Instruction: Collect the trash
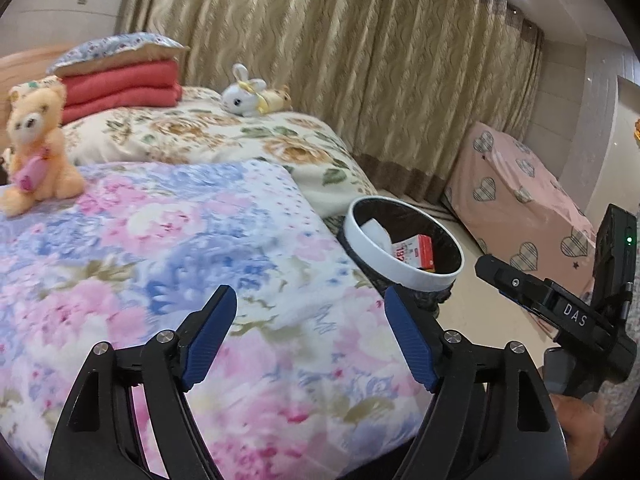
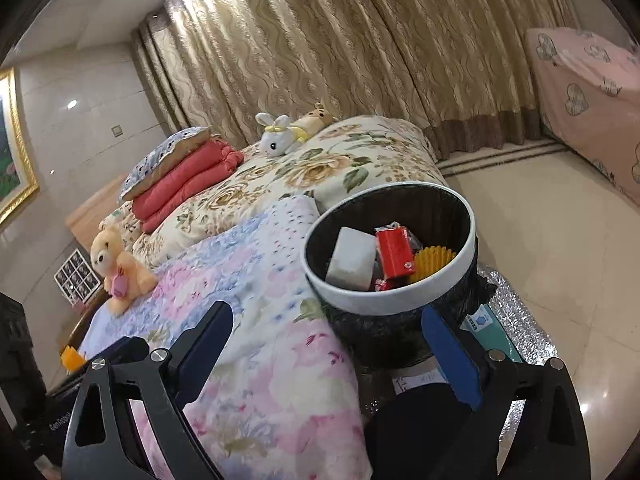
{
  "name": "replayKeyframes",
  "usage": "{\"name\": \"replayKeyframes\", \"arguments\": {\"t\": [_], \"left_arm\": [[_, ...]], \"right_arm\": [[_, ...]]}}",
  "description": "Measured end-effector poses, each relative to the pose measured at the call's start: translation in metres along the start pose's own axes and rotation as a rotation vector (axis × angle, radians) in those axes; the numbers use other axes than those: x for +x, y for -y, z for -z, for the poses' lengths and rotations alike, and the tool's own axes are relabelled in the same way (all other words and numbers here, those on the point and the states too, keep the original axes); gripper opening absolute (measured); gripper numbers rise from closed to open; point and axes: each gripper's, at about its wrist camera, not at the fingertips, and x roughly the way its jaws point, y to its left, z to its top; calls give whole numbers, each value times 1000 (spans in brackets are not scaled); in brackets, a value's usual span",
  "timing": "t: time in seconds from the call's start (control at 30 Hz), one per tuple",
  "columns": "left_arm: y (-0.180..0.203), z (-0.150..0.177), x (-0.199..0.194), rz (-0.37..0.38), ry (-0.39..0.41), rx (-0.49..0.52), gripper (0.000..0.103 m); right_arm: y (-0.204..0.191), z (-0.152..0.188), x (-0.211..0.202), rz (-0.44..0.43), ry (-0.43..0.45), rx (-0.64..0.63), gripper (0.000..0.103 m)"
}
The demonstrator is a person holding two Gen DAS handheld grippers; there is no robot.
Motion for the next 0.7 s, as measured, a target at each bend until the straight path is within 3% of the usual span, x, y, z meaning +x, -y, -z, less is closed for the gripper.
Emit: {"name": "replayKeyframes", "arguments": {"t": [0.33, 0.53, 0.7], "left_arm": [[-15, 5, -46, -122, 170, 11, 102], [-16, 15, -62, -216, 254, 47, 103], [-15, 22, -65, -265, 278, 71, 103]], "right_arm": [[-42, 7, -30, 30, 165, -174, 103], [-51, 16, -29, 60, 226, -237, 103], [-51, 25, -24, 58, 235, -242, 103]]}}
